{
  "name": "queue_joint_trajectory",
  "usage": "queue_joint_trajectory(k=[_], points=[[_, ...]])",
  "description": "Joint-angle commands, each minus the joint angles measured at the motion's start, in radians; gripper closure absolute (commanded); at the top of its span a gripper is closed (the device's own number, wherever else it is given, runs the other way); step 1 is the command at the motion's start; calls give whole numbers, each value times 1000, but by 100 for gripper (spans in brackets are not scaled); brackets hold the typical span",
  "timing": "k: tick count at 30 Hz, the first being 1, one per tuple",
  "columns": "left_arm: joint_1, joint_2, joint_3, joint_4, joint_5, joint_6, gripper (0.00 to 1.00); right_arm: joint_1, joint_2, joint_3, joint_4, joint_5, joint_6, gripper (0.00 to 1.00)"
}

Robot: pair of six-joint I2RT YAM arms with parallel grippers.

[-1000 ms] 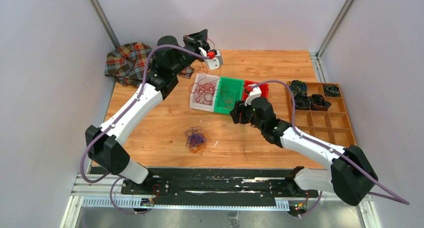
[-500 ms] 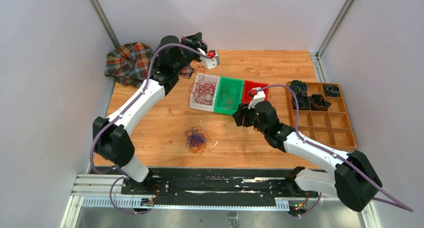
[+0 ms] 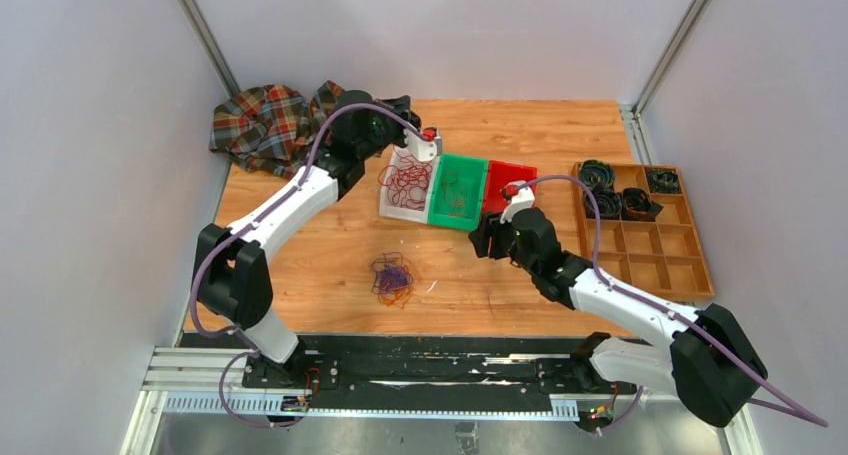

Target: Untangle the cables

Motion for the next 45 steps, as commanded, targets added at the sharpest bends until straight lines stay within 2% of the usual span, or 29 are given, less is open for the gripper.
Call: queue_joint_trajectory(k=[1, 8, 15, 25, 32, 37, 41, 45], points=[[-5, 34, 9, -53, -24, 31, 99, -13, -18, -21, 25, 15, 30, 45], [-4, 85, 21, -192, -56, 97, 100, -13, -15, -25, 25, 15, 35, 45], [-4, 159, 106, -325, -151, 73, 100, -16, -6, -44, 74, 9, 38, 45], [-15, 280, 177, -363, -242, 36, 100, -18, -43, -102, 137, 25, 57, 47], [-48, 298, 152, -372, -168, -18, 100, -20, -83, -149, 186, 24, 60, 47], [-68, 340, 155, -406, -165, -62, 100, -21, -109, -179, 209, 31, 65, 47], [-69, 398, 185, -430, -222, -105, 100, -24, -127, -203, 230, 43, 75, 47], [-61, 450, 194, -411, -293, -80, 100, -29, -137, -220, 248, 44, 81, 47]])
